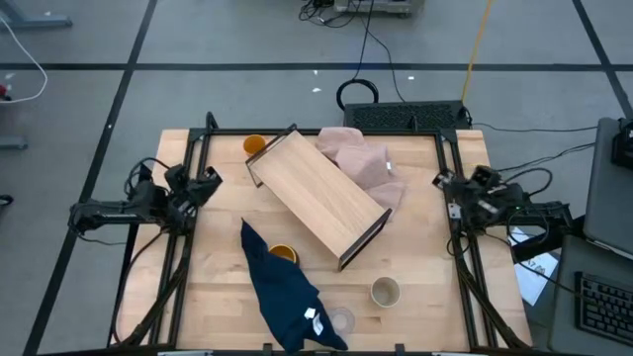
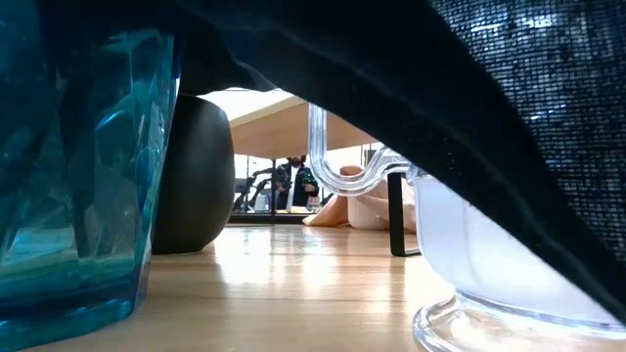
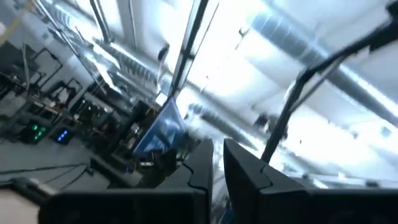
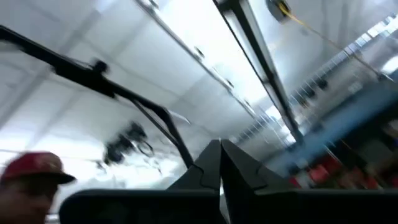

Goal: Stack small to large cups/mugs on shelf
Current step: Remove the blue towel on top of the blue cup

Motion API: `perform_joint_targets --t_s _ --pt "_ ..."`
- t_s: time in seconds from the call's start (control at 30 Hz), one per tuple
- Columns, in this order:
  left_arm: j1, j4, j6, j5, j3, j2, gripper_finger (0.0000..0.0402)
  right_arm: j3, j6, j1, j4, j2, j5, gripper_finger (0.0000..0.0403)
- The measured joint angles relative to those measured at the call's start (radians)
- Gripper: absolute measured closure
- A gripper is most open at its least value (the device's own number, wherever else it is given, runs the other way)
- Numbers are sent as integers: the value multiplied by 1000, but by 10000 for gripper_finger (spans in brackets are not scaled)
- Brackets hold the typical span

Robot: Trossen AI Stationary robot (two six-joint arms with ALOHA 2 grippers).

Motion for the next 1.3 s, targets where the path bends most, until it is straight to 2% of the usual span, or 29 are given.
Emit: perform_joint_targets --t_s 0.13,0.33,0.47,0.63,0.73,0.9,0.97,1.07,1.2,1.3 --pt "0 73 -23 -31 0 0 364 0 -63 0 110 0 17 403" --pt "0 132 -79 -60 0 0 364 0 -58 0 180 0 29 403" --pt "0 126 -117 -53 0 0 364 0 -5 0 174 0 29 403" --pt "0 119 -127 -113 0 0 364 0 -34 0 174 0 104 403" --pt "0 120 -117 -113 0 0 364 0 -2 0 164 0 99 403" --pt "0 142 -188 -134 0 0 364 1 56 0 174 0 110 403" --pt "1 156 -157 -181 0 0 364 1 55 0 179 0 129 403" --pt "1 155 -136 -190 0 0 364 4 54 0 159 4 128 403" --pt "0 44 -179 -159 55 4 364 59 92 2 8 44 127 403" --pt "-1 -237 -187 -132 183 35 364 164 97 2 -131 105 104 403"
